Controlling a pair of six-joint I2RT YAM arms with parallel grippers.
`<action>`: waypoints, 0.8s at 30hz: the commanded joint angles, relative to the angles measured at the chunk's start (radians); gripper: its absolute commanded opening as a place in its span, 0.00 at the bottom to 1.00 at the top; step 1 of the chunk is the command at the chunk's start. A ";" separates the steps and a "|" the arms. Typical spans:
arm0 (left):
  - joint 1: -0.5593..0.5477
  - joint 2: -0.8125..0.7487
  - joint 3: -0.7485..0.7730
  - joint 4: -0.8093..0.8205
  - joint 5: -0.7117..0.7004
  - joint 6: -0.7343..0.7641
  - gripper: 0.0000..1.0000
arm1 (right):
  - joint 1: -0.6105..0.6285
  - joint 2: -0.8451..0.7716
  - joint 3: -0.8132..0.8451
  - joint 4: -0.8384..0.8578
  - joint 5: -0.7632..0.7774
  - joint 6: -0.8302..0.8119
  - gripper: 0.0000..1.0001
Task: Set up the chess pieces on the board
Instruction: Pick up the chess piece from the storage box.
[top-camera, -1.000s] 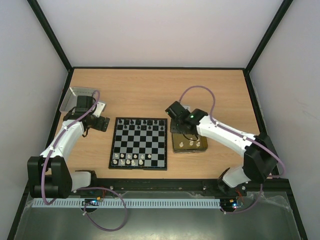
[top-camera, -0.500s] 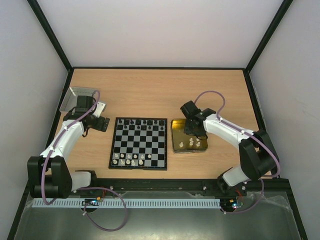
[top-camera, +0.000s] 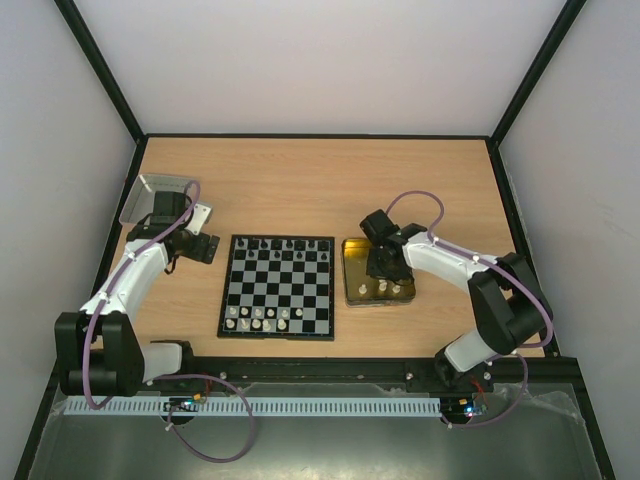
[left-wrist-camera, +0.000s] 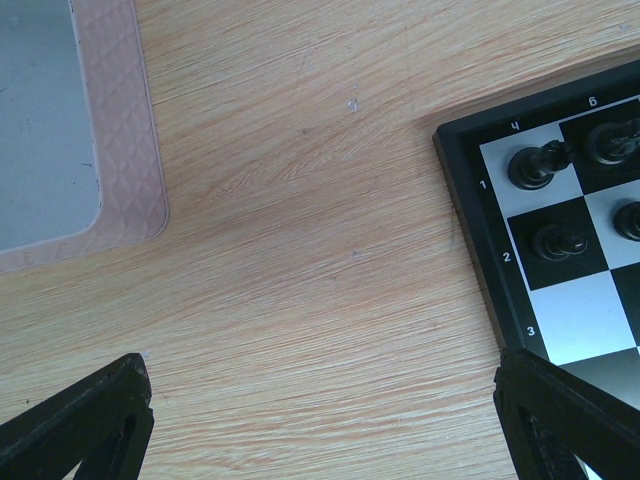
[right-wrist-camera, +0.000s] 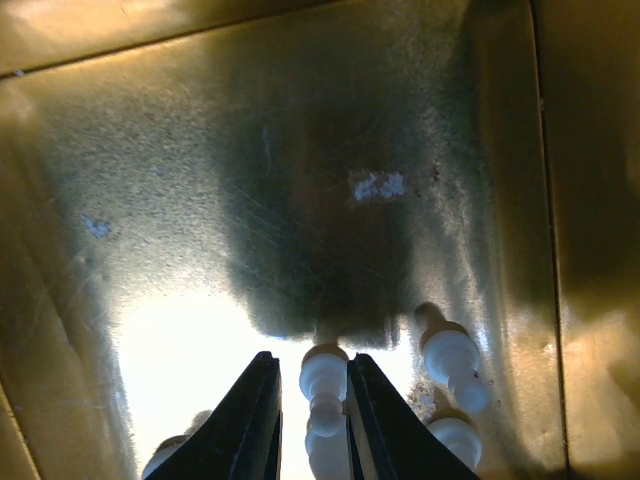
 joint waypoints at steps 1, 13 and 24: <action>-0.001 0.011 0.029 -0.009 -0.006 0.006 0.94 | -0.008 0.008 -0.025 0.018 -0.001 -0.012 0.18; -0.001 0.011 0.032 -0.010 -0.008 0.005 0.93 | -0.016 0.015 -0.042 0.036 -0.011 -0.019 0.09; -0.001 0.006 0.032 -0.011 -0.009 0.003 0.94 | -0.017 -0.007 -0.008 -0.001 0.020 -0.024 0.06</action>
